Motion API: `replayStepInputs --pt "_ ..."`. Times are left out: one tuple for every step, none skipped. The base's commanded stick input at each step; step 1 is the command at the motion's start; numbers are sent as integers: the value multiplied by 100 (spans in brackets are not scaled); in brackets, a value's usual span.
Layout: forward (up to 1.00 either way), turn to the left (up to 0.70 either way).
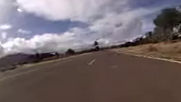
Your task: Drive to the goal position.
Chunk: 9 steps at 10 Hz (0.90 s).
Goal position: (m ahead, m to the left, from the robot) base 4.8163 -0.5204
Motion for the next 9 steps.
replayStepInputs --pt "70 -35" --pt "70 -35" --pt "70 -35" --pt "70 -35" --pt "70 -35" --pt "70 -35" --pt "70 -35" --pt "70 -23" --pt "70 -6"
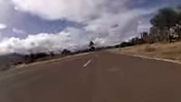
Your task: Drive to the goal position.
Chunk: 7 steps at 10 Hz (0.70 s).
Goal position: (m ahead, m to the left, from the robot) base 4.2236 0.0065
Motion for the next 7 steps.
replayStepInputs --pt "70 0" --pt "70 0" --pt "70 0" --pt "70 0" --pt "70 0" --pt "70 0" --pt "70 0"
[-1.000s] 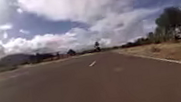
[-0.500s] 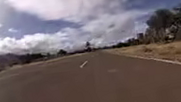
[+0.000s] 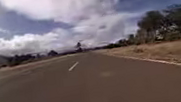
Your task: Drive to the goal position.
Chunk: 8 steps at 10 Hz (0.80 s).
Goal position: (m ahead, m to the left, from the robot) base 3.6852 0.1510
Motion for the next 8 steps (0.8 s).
replayStepInputs --pt "70 0" --pt "70 0" --pt "70 0" --pt "70 0" --pt "70 0" --pt "70 0" --pt "70 0" --pt "70 0"
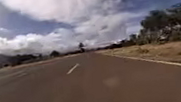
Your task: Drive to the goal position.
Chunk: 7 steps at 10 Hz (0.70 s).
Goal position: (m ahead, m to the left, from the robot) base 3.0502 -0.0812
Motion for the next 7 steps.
replayStepInputs --pt "70 0" --pt "70 0" --pt "70 0" --pt "70 0" --pt "70 0" --pt "70 0" --pt "70 0"
